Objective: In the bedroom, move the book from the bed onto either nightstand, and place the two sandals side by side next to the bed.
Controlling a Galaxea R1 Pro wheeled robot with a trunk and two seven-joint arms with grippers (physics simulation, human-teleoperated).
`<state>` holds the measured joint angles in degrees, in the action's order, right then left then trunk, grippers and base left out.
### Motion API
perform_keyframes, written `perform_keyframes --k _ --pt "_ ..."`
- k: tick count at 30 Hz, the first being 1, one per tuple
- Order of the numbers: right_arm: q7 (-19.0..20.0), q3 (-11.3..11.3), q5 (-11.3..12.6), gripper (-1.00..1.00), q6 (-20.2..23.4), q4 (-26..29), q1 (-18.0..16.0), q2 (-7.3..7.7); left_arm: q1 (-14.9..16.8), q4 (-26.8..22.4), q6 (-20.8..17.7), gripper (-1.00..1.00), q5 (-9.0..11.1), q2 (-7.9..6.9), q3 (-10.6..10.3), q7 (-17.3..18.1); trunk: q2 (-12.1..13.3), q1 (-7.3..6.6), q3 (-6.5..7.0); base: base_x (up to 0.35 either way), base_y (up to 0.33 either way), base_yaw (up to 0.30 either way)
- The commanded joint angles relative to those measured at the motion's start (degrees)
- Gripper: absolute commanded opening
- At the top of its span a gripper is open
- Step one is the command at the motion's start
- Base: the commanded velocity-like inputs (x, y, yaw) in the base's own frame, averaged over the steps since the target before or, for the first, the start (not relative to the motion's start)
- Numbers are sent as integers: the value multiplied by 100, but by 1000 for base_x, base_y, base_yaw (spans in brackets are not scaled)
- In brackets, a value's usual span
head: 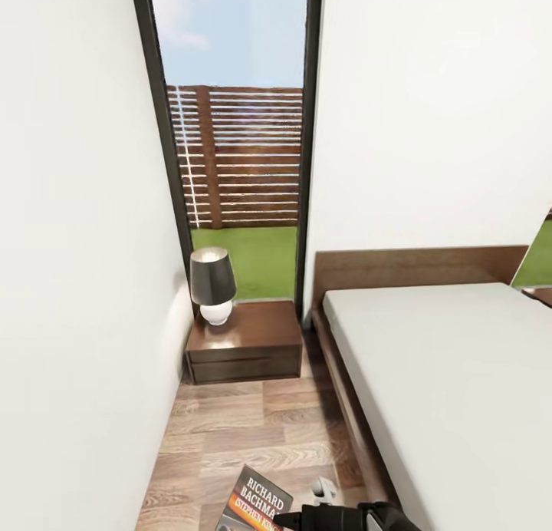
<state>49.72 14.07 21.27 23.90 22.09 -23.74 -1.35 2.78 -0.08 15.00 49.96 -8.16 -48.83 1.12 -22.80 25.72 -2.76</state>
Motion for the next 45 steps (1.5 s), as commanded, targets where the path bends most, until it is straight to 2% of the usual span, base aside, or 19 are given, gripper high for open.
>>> perform_keyframes --k 1,12,45 --pt "-8 38 71 -100 53 5 -6 3 3 -1 12 100 57 -1 -48 12 -12 6 -13 311 41 0" --pt "-15 123 77 -100 45 11 -7 3 3 -1 12 100 57 2 -48 11 -12 6 -13 311 13 0" --pt "-15 126 78 -100 46 8 -7 8 3 -1 13 100 57 7 -48 16 -12 6 -13 281 1 0"
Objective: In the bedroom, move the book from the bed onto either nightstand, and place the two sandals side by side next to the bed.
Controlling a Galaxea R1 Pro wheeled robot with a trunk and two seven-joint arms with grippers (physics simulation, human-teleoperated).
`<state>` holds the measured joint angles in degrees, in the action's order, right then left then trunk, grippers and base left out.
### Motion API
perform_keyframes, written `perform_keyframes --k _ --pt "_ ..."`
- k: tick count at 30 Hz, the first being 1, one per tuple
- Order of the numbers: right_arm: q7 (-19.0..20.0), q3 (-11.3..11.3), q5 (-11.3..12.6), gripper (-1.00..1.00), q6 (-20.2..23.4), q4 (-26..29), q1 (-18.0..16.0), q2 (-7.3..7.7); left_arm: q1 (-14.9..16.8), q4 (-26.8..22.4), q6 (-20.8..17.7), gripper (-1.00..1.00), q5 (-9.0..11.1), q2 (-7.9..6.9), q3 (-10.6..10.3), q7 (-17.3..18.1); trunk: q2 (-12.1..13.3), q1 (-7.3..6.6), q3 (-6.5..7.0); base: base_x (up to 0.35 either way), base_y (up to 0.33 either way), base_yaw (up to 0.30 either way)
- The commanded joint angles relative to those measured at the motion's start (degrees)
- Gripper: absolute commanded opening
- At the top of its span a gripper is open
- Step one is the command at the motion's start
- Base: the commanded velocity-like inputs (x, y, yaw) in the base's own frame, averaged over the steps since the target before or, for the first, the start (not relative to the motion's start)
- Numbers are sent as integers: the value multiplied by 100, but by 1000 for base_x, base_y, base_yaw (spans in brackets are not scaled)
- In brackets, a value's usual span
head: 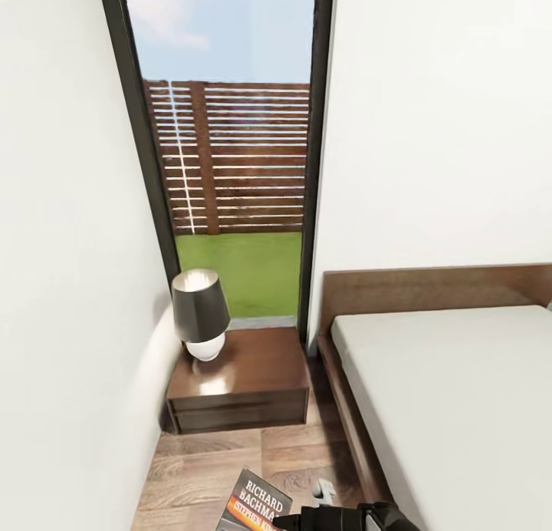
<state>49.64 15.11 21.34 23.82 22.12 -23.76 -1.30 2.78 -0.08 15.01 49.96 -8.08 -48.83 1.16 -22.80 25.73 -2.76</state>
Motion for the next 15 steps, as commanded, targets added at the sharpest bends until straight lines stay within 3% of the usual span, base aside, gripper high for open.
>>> perform_keyframes --k 1,15 --pt "-7 23 71 -100 53 5 -6 2 3 -1 12 100 58 -1 -48 11 -12 6 -13 211 0 0" --pt "-14 27 66 -100 52 3 -5 -26 3 -1 11 100 58 -1 -48 11 -12 6 -13 188 33 0"
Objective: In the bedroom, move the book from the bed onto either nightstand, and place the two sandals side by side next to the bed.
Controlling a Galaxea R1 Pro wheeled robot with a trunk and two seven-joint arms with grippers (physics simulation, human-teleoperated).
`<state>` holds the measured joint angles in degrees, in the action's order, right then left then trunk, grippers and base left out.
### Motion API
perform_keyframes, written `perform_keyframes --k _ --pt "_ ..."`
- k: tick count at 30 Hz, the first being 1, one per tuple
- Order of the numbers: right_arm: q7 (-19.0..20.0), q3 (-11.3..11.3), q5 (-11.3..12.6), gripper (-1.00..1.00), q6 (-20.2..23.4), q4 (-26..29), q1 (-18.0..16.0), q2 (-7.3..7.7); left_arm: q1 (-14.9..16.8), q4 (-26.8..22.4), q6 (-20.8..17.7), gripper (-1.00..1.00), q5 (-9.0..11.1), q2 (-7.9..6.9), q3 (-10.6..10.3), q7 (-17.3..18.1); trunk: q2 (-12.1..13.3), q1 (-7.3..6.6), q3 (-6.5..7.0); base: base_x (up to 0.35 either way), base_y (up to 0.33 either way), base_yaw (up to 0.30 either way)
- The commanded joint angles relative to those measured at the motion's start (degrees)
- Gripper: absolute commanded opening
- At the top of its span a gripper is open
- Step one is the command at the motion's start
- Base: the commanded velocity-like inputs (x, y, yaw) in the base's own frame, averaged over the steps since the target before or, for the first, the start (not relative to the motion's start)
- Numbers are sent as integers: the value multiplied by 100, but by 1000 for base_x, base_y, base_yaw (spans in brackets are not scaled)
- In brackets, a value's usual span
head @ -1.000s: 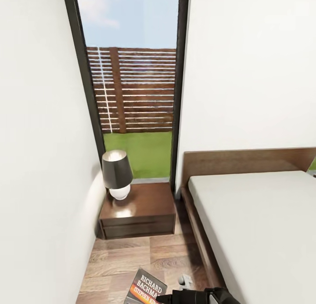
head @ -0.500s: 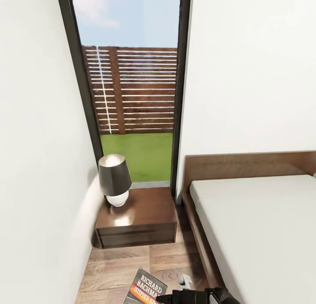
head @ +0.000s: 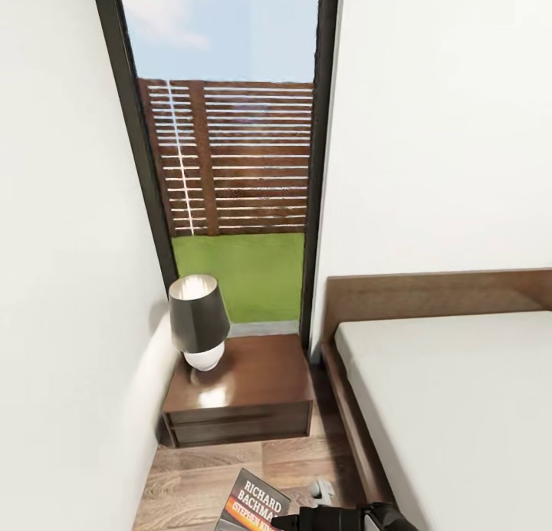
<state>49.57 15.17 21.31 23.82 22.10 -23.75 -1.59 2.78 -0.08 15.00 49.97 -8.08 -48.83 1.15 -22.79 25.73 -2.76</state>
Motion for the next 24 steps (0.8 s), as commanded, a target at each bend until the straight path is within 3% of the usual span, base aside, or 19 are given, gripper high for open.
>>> perform_keyframes --k 1,24 --pt "-7 21 69 -100 53 5 -6 -3 3 -1 12 100 57 -1 -47 13 -12 5 -13 180 84 0" --pt "-14 -2 79 -100 53 5 -6 -38 3 -1 19 100 57 -1 -47 14 -12 5 -13 154 74 0"
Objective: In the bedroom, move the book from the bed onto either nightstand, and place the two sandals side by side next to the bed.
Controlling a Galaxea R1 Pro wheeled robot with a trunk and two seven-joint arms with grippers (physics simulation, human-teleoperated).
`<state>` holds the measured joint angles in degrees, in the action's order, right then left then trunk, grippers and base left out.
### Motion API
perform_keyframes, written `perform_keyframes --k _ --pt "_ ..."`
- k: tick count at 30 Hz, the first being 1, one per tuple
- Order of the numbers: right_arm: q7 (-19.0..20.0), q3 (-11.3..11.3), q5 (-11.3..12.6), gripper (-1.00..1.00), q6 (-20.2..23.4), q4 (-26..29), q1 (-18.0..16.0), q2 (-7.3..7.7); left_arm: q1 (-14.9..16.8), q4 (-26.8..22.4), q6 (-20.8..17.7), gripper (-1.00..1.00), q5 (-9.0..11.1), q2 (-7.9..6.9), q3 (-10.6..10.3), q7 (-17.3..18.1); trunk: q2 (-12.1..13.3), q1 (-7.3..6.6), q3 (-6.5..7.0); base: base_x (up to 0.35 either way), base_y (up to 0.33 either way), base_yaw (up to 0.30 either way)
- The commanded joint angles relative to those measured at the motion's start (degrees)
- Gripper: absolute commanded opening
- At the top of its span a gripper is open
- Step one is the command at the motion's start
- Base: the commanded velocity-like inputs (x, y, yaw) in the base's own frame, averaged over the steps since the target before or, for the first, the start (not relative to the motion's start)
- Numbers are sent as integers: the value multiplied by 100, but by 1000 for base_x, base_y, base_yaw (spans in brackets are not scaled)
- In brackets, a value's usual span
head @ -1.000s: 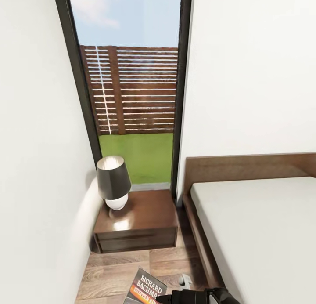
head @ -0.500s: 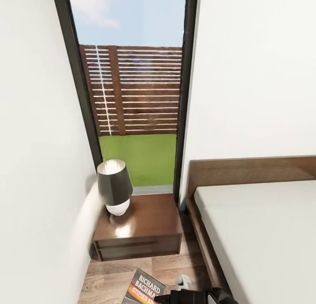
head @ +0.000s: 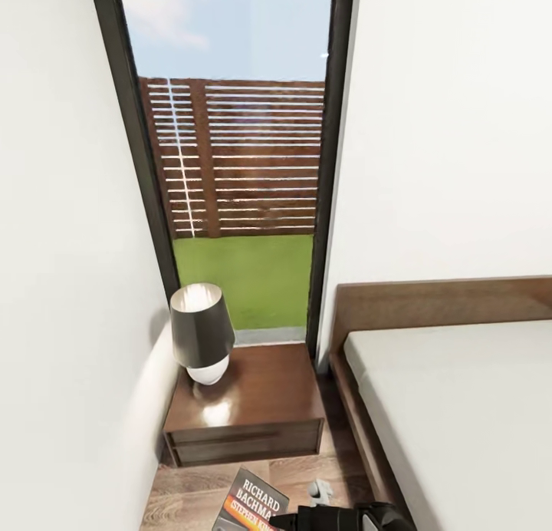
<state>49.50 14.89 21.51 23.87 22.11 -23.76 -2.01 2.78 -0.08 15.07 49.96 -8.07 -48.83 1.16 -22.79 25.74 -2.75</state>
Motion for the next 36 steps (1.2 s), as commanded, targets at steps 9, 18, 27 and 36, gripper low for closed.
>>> perform_keyframes --k 9,18,27,36 --pt "-10 -35 107 -100 58 7 -6 14 3 -1 13 100 58 -1 -48 10 -12 4 -13 85 5 0" --pt "-23 -76 138 -100 108 12 -18 44 3 -1 13 100 58 6 -48 11 -12 4 -13 78 1 0" --pt "-306 -658 146 -100 145 12 -134 52 3 -1 13 100 58 7 -48 10 -12 4 -13 77 0 0" --pt "-517 -1080 204 -100 284 10 -515 56 3 -1 13 100 58 -2 -48 10 -12 4 -13 77 0 0"
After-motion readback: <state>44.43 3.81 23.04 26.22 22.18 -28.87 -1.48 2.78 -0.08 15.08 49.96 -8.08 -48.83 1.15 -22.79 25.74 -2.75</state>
